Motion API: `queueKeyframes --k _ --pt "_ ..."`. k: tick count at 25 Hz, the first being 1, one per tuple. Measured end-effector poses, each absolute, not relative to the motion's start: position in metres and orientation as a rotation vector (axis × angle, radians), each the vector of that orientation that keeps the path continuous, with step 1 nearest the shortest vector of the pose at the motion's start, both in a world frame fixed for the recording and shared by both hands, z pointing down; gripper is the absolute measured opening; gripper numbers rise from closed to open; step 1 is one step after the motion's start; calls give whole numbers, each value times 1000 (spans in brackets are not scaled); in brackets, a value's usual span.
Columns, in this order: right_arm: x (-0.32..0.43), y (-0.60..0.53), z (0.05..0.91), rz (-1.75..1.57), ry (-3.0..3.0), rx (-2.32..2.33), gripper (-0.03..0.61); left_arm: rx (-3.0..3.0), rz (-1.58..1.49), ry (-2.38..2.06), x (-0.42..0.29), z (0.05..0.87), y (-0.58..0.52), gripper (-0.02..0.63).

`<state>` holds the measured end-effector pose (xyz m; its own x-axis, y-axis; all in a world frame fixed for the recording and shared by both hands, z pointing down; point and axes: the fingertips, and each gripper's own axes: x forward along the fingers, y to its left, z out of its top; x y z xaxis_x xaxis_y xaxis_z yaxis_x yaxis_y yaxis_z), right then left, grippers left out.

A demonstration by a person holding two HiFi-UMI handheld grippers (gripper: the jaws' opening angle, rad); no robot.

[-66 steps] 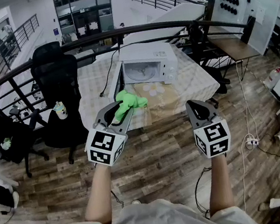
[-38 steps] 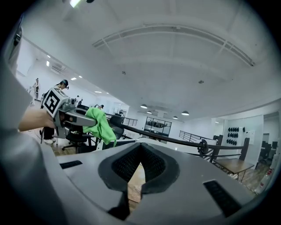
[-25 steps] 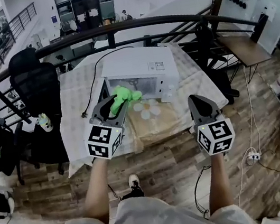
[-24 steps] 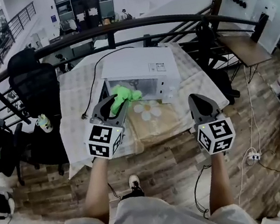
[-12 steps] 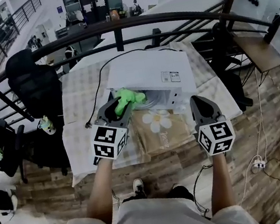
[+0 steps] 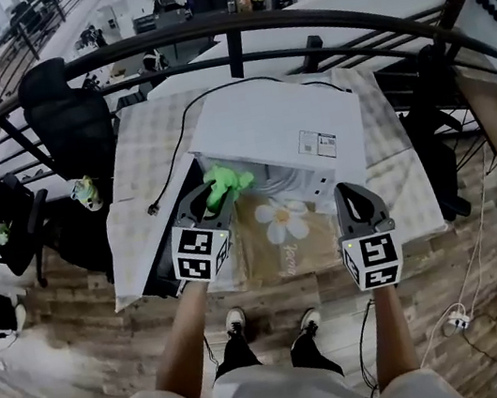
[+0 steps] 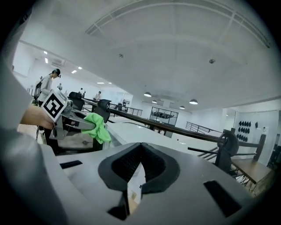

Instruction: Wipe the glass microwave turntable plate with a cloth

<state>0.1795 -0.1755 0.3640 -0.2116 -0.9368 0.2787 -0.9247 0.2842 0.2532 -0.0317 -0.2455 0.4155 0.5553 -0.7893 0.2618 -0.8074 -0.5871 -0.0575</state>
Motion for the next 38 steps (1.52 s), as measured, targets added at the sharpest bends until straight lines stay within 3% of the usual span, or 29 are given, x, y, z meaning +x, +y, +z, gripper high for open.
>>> queueKeyframes --k 16,28,38 --pt "182 -214 481 164 -2196 1577 14 2541 599 -1439 4 601 -352 132" --pt "193 -202 507 225 -2178 1574 14 2602 709 -1224 84 626 -340 132" --pt "212 -193 498 206 -2121 1602 14 2658 525 -976 164 616 -311 132"
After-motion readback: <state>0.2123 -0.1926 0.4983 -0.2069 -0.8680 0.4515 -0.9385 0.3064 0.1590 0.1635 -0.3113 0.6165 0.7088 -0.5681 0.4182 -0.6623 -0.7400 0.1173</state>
